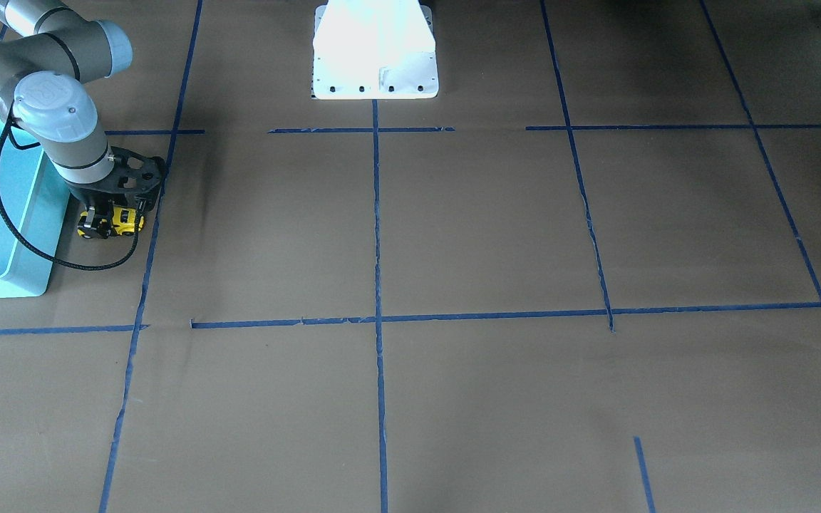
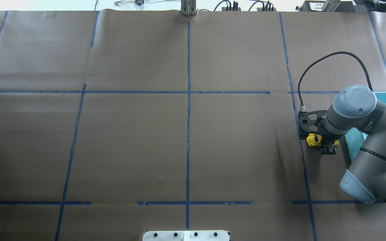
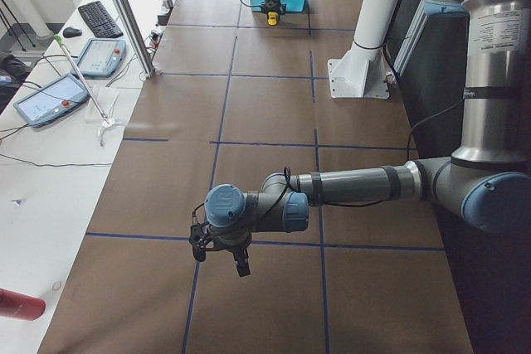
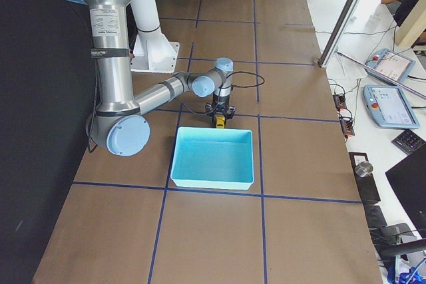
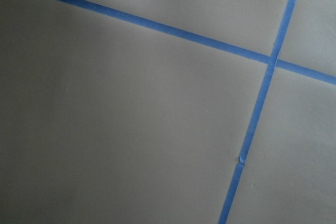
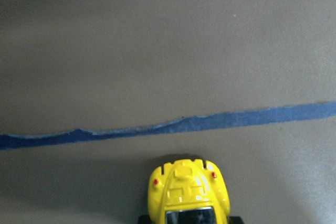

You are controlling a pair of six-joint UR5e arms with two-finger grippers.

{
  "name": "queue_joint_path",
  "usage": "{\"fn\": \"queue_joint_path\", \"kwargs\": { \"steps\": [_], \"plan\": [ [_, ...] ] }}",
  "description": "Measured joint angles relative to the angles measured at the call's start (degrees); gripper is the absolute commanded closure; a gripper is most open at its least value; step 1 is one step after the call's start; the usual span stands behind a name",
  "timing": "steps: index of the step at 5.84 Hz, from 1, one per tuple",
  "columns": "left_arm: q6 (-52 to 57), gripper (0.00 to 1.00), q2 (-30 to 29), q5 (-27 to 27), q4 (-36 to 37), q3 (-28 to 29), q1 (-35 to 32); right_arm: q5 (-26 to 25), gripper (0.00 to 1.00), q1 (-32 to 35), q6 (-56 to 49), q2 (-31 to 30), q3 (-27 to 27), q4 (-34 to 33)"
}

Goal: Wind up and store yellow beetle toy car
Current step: 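Lift the car with the right gripper over the blue tray, then lower the car into the tray and open the right gripper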

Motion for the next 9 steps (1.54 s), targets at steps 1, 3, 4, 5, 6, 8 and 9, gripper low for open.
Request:
{"fn": "queue_joint_path", "kwargs": {
  "steps": [1,3,4,5,6,8,9],
  "plan": [
    [0.00,0.00,-0.04,-0.04,0.00,-0.04,-0.01,0.18,1.00,0.15,0.15,0.03,0.95,-0.09],
    [0.00,0.00,-0.06,-0.04,0.00,-0.06,0.05,1.24,1.00,3.46,0.23,-0.74,10.35,-4.95],
    [0.00,0.00,-0.05,0.00,0.00,-0.03,0.05,2.04,1.00,6.65,-0.45,-1.76,16.58,-10.43],
    [0.00,0.00,-0.07,0.02,0.00,-0.01,0.06,2.83,1.00,10.12,-3.44,-4.75,20.74,-13.64],
    [0.00,0.00,-0.09,0.02,0.00,-0.01,0.06,3.64,1.00,13.90,-10.00,-9.10,22.45,-14.56],
    [0.00,0.00,-0.09,0.02,0.00,-0.01,0.06,3.99,1.00,17.94,-20.69,-15.07,19.47,-13.36],
    [0.00,0.00,-0.09,0.02,0.00,-0.01,0.06,4.11,1.00,18.27,-22.84,-16.43,14.61,-9.32]
  ]
}}
